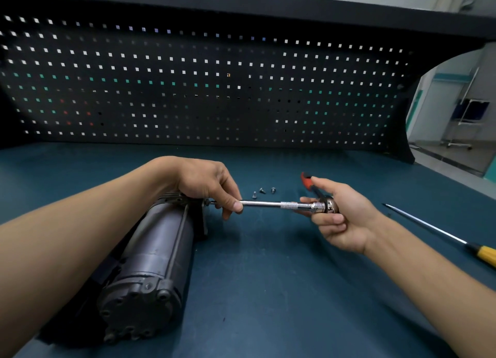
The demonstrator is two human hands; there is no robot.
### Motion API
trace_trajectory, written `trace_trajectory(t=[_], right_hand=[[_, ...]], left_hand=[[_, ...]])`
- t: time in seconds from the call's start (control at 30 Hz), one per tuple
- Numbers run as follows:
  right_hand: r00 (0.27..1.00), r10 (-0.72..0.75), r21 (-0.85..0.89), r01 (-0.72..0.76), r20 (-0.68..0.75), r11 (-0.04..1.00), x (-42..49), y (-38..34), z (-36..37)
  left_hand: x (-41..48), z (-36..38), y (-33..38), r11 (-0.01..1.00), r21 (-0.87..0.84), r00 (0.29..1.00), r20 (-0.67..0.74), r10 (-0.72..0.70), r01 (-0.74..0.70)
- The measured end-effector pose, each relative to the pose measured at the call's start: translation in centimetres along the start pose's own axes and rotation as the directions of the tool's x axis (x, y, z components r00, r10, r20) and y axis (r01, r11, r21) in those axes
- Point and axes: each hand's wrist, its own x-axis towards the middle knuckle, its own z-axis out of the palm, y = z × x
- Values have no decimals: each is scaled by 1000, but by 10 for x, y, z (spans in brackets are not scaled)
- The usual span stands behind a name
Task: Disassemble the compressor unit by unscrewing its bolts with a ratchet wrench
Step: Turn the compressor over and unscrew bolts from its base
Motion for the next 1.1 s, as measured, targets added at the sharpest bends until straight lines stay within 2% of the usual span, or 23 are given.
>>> trace_trajectory(t=[0.07,0.17,0.27,0.47,0.57,0.7,0.8,1.0,1.1], right_hand=[[1000,18,15,-18,11,1000,2,1,-1],[1000,15,-57,-14,7,998,4,2,-3],[999,-39,-138,36,-15,990,3,3,-1],[992,-125,-168,123,-3,978,1,4,0],[975,-220,-250,213,0,944,-1,6,2],[894,-442,-409,430,70,805,-4,6,5],[823,-553,-457,545,131,703,-7,5,3],[739,-629,-558,636,242,533,-5,4,-2],[668,-660,-577,705,344,413,-2,3,-7]], left_hand=[[0,0,0,1000,4,1000,-3,-1,1],[2,0,-2,1000,0,1000,-7,0,0],[2,0,-3,1000,3,1000,1,4,-4],[0,-1,-1,1000,10,999,37,9,-9],[-1,0,1,1000,-18,999,44,5,-5],[-1,0,2,1000,-1,998,67,-6,6],[-1,0,1,1000,-4,997,77,-8,8],[-1,1,2,1000,-27,997,78,16,-14],[-1,0,3,1000,-14,996,84,16,-15]])
